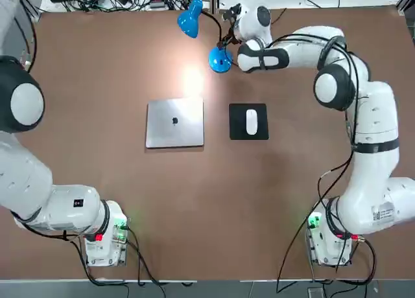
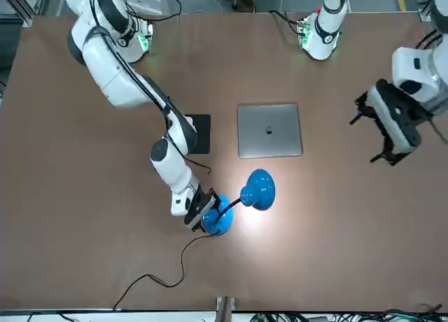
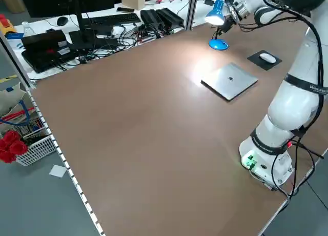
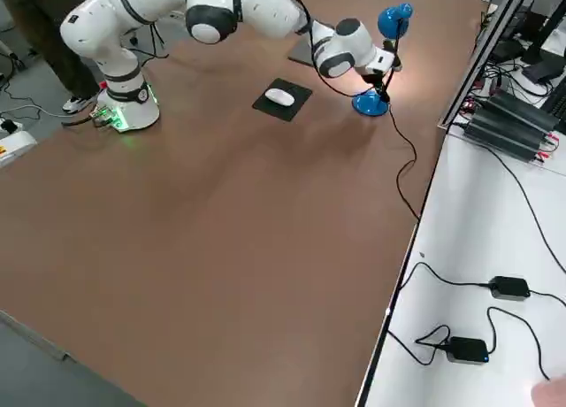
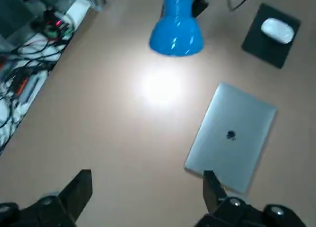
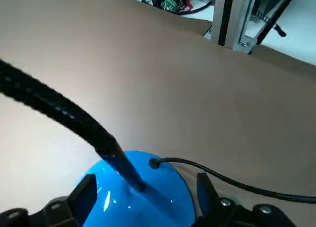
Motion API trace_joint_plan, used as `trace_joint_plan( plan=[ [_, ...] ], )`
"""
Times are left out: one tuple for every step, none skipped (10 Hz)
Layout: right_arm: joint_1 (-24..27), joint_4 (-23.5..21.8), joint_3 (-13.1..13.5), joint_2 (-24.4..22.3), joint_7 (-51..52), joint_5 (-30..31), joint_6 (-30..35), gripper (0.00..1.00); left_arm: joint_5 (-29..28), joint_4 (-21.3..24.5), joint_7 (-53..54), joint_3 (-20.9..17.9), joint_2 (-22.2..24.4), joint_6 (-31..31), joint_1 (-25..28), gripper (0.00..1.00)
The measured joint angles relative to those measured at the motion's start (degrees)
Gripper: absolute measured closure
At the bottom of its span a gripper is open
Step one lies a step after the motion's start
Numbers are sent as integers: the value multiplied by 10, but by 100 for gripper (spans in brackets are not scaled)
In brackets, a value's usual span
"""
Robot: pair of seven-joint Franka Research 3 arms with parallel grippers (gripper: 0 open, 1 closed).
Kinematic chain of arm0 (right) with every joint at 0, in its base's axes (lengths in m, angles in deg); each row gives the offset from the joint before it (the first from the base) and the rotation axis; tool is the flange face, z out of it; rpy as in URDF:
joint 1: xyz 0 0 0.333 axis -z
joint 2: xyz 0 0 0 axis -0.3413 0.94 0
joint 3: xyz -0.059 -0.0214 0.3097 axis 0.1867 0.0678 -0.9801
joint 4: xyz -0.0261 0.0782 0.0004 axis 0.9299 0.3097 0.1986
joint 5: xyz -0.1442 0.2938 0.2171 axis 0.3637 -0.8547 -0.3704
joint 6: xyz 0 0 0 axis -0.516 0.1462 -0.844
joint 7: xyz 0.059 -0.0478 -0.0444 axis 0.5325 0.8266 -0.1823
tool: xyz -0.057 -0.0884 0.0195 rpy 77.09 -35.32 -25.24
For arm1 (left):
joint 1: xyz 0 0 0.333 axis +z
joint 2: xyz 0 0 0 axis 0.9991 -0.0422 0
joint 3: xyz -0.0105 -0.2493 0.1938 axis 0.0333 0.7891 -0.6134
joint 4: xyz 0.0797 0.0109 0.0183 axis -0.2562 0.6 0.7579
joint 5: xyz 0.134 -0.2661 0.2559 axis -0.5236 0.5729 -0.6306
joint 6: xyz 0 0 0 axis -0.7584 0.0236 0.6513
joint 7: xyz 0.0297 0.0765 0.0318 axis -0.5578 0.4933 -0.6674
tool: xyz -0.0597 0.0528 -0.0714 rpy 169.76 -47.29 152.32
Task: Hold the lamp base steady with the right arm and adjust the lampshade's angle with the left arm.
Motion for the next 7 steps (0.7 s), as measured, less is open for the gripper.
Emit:
trace_joint_plan(
  plan=[
    [-5,6,0,5,0,0,-1,14,32,0,2,10,-15,-25,-5,1],
    [-9,10,0,5,0,0,-1,15,47,0,4,24,-30,-61,-8,1],
    [-11,11,1,5,0,0,-3,17,59,0,4,38,-42,-89,-10,1],
    [-13,11,5,7,0,0,-11,25,68,-1,4,47,-49,-114,-12,1],
    [-13,11,9,12,0,0,-19,37,71,-1,4,52,-53,-137,-13,1],
    [-15,12,11,17,0,0,-24,40,71,-1,4,58,-59,-159,-15,1],
    [-17,14,13,22,0,0,-29,47,72,-1,4,63,-69,-187,-21,1]
  ],
)
